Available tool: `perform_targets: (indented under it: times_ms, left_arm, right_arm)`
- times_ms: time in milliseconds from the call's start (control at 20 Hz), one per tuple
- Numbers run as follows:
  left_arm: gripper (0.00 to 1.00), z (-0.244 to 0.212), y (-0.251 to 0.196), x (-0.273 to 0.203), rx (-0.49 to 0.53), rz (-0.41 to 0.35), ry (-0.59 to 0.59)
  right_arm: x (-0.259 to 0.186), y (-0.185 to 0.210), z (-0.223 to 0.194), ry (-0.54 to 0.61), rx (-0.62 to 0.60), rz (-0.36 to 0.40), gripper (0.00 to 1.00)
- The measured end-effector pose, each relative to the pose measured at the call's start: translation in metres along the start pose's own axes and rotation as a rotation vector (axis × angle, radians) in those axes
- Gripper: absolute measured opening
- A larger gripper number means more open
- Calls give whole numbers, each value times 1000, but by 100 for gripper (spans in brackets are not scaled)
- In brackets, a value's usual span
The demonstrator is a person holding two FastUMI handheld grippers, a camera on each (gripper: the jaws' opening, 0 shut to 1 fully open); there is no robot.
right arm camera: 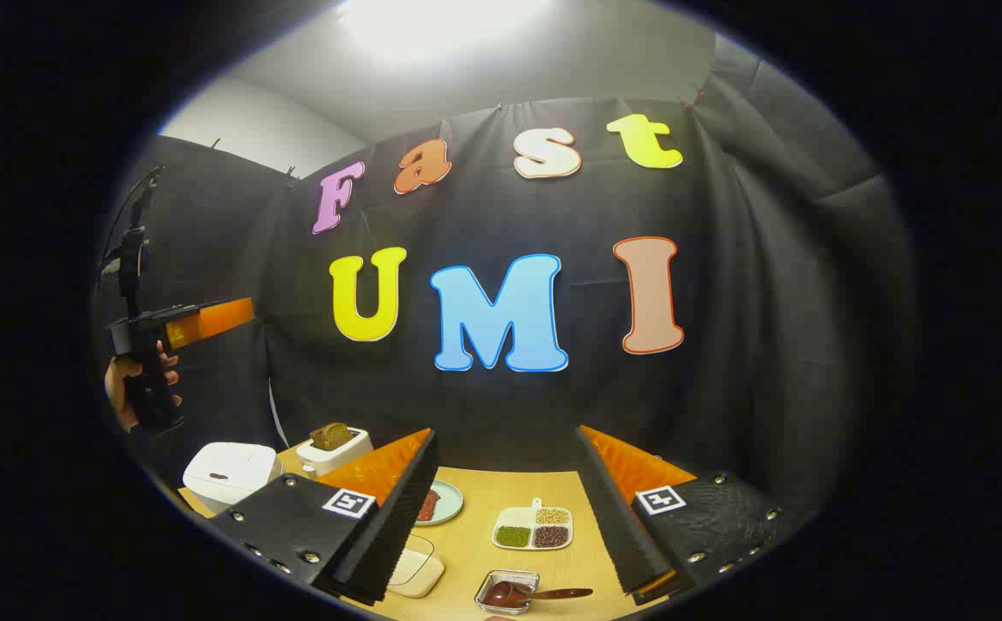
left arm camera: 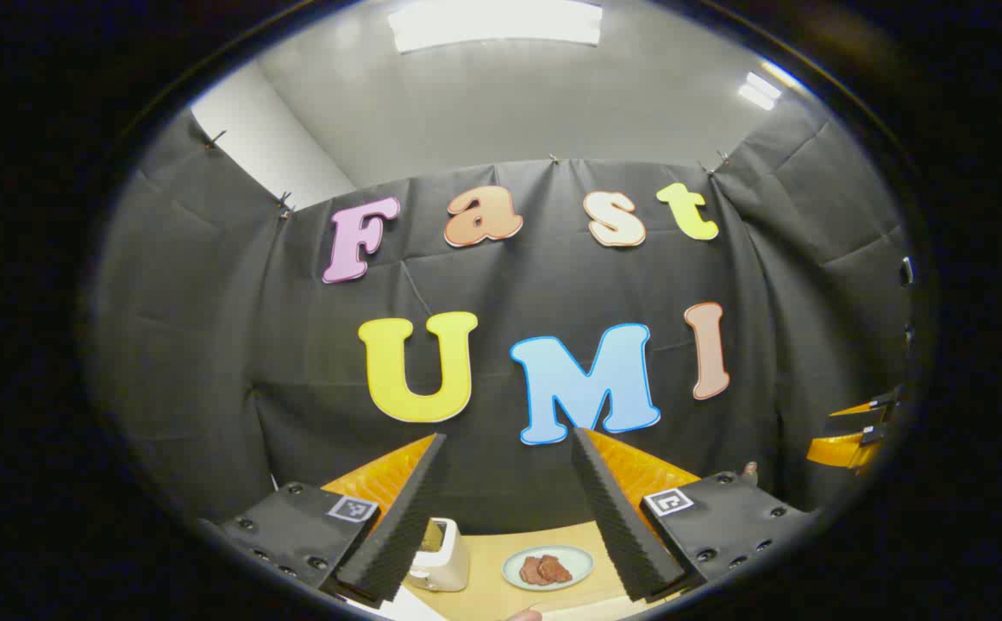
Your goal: Close the left gripper, press the button to open the rice cooker; take a wooden spoon from the chopstick holder with the right hand, scoop a spoonful of rice and pour it into the rice cooker, then put the wooden spoon back into the chopstick holder.
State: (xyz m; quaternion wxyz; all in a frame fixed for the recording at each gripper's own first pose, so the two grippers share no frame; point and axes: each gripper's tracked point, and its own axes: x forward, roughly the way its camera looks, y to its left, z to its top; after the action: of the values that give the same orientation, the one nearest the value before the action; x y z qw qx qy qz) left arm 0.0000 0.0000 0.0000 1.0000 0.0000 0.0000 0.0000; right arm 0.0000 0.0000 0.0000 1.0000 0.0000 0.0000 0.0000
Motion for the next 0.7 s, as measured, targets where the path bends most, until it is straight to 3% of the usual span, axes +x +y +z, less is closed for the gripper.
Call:
perform_targets:
  times_ms: [150, 300, 350, 400, 500, 700]
  left_arm:
    - [96, -1, 19, -6, 22, 20, 0]
    - [97, -10, 13, -23, -24, -8, 4]
    - [92, -14, 12, -30, -7, -15, 6]
    - [97, -18, 14, -38, 7, -16, 15]
    - [93, -21, 13, -51, 17, -28, 26]
    - [97, -33, 14, -71, -43, -39, 36]
  right_arm:
    - [5, 5, 1, 4, 5, 5, 94]
    - [6, 12, 9, -21, -18, 9, 95]
    - [6, 15, 7, -29, -8, 15, 94]
    - [7, 21, 4, -20, 7, 27, 94]
    - [7, 27, -3, 3, 29, 42, 94]
    - [1, 29, -13, 31, 25, 36, 95]
